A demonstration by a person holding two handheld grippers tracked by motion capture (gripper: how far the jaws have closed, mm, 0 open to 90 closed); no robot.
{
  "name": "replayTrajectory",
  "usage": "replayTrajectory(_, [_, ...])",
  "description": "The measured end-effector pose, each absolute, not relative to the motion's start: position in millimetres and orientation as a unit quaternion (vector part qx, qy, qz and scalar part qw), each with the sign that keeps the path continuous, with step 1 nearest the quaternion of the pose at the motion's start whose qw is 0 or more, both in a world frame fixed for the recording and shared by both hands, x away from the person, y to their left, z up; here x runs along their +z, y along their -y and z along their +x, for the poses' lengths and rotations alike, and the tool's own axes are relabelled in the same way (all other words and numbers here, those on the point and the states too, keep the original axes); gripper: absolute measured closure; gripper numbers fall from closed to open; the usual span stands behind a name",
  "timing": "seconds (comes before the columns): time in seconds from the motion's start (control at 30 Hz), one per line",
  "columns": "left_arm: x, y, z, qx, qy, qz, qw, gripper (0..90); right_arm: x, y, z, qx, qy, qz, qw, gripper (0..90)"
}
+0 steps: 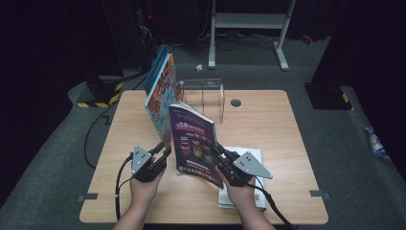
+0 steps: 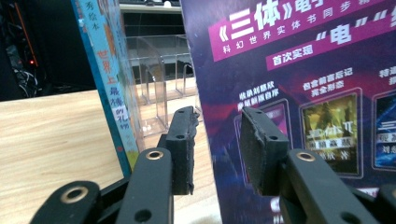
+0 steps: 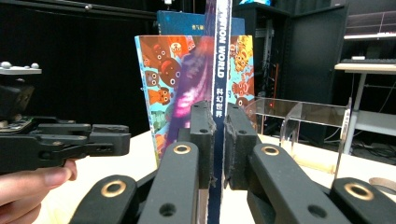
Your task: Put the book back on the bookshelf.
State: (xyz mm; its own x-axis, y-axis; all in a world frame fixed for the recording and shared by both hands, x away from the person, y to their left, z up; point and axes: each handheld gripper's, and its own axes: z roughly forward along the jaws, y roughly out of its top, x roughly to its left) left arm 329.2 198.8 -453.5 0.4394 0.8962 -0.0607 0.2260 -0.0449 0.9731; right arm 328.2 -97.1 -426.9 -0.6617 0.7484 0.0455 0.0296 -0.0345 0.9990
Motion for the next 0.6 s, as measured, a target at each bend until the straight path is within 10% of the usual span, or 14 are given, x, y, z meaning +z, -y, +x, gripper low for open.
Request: replayTrajectory(0.6, [-395.8,-151.3,332.3,0.270,-0.366,0.653,0.605,38.3,-430.4,92.1,330.1,0.655,-0.632,0.305,0.278,84.0])
